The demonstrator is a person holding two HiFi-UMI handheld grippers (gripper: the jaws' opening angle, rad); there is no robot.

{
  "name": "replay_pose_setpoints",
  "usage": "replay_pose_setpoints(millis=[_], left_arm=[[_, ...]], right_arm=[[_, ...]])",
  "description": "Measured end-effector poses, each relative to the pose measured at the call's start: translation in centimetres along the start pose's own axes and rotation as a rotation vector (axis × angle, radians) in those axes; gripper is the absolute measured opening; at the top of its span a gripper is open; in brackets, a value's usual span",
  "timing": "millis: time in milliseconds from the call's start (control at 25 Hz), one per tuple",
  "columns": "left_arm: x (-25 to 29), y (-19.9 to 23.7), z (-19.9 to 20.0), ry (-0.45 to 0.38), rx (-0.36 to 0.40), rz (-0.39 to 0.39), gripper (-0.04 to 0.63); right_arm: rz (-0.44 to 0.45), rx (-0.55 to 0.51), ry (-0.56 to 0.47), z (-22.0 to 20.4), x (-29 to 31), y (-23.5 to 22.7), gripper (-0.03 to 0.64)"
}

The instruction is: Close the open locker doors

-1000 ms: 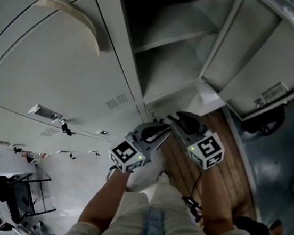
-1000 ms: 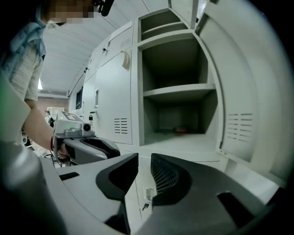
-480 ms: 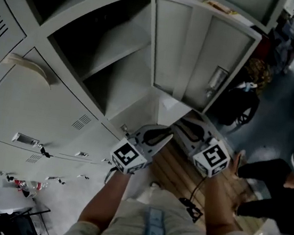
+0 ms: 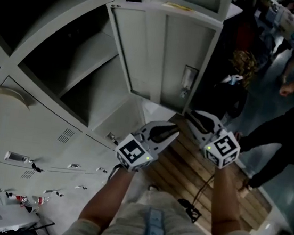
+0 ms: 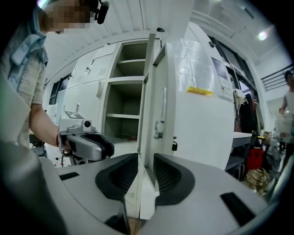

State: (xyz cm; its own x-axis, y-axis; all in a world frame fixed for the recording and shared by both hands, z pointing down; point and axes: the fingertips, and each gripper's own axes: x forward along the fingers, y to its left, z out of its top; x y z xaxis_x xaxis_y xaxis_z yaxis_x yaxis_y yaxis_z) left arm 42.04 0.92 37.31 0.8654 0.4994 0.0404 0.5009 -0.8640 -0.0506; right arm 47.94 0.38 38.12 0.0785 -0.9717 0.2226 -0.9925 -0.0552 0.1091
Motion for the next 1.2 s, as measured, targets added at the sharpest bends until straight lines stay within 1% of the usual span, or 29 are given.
replay_pose_setpoints(millis=[160,280,560,880,1200], left_arm=[[1.2,-0.4,0.6,0.001,-0.027,-0.013,0.035],[1.6,-0.2,0.7,0.003,-0.027,-0.009,0.035],[1.8,0.6,0.7,0.008,-0.028,0.005,0.035],[1.0,1.0,1.1,-0.01,-0.03,0.029,0.035],[-1.8,0.4,1.2,-0.025,-0.039,0.069,0.035]], right_arm=[[-0.003,0.028,0.004,0.2,0.4,-2.2,0.087],[0.008,0.044,-0.01,0.6,1.3,-3.4,0.087],[0.033,0.049,0.001,0.4,2.9,-4.4,0.087],[0.049,0.021,-0.009,0.6,2.8,-3.5,0.087],[0.06,0.008,-0.036,0.8,2.0,0.0,0.087]])
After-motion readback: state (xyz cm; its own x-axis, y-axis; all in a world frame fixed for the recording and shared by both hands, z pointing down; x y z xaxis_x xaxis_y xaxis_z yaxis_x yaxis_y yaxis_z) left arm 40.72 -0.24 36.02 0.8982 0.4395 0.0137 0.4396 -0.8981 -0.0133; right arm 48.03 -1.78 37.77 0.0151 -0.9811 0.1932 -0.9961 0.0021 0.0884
